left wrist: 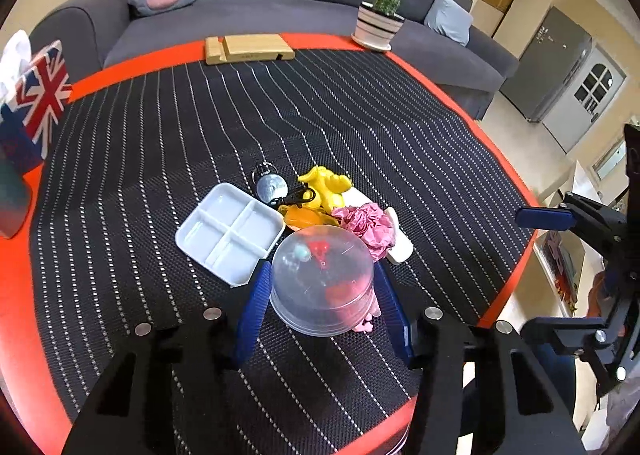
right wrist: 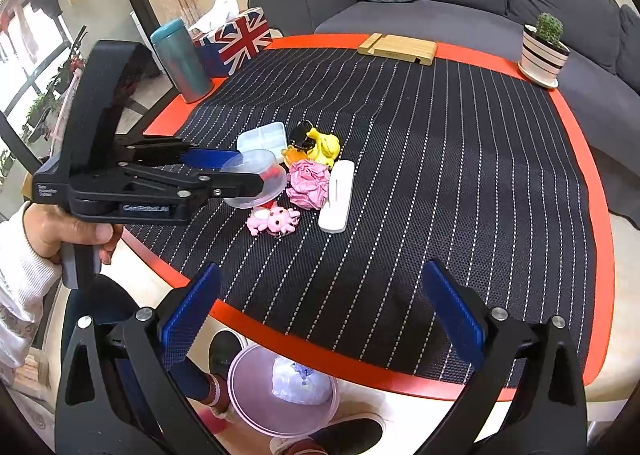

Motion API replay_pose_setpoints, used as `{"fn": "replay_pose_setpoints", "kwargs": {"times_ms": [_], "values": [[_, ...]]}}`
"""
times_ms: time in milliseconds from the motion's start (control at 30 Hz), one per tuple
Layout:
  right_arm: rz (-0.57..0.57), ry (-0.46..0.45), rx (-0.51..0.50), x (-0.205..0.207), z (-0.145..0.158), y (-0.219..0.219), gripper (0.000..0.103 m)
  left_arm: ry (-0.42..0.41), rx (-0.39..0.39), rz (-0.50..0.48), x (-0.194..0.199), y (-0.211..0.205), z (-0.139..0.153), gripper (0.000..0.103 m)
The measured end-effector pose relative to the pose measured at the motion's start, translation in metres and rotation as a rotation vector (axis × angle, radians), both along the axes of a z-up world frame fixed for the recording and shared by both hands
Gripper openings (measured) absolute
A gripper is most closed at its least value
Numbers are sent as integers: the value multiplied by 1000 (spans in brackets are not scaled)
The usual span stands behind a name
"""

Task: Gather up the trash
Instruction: 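Move the left gripper to the clear dome lid and grasp it, then grasp the pink toy pig with the right gripper while the left gripper holds the lid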

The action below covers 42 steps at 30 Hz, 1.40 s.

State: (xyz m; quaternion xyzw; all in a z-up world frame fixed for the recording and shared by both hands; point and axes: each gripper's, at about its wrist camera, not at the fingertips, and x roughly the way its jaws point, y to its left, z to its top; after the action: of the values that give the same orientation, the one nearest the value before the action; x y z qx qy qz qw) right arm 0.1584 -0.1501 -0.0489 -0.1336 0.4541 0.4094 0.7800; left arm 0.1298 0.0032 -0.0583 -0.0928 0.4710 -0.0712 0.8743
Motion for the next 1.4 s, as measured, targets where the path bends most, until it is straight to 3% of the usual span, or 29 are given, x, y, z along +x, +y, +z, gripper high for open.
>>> {"fn": "replay_pose_setpoints", "kwargs": {"times_ms": [367, 800, 900, 1167, 1400], "values": [[52, -11, -14, -7, 0, 31, 99, -54, 17, 41, -25, 17, 29, 52], [59, 7, -63, -9, -22, 76, 98, -74, 11, 86, -45, 37, 32, 52], [45, 20, -73, -6, -30, 82, 81, -76, 7, 94, -48, 41, 31, 52], [29, 48, -88, -2, -45, 92, 69, -73, -8, 107, -54, 48, 26, 52], [8, 20, -129, -1, -53, 98, 55, -69, -15, 115, -56, 50, 22, 52]]}}
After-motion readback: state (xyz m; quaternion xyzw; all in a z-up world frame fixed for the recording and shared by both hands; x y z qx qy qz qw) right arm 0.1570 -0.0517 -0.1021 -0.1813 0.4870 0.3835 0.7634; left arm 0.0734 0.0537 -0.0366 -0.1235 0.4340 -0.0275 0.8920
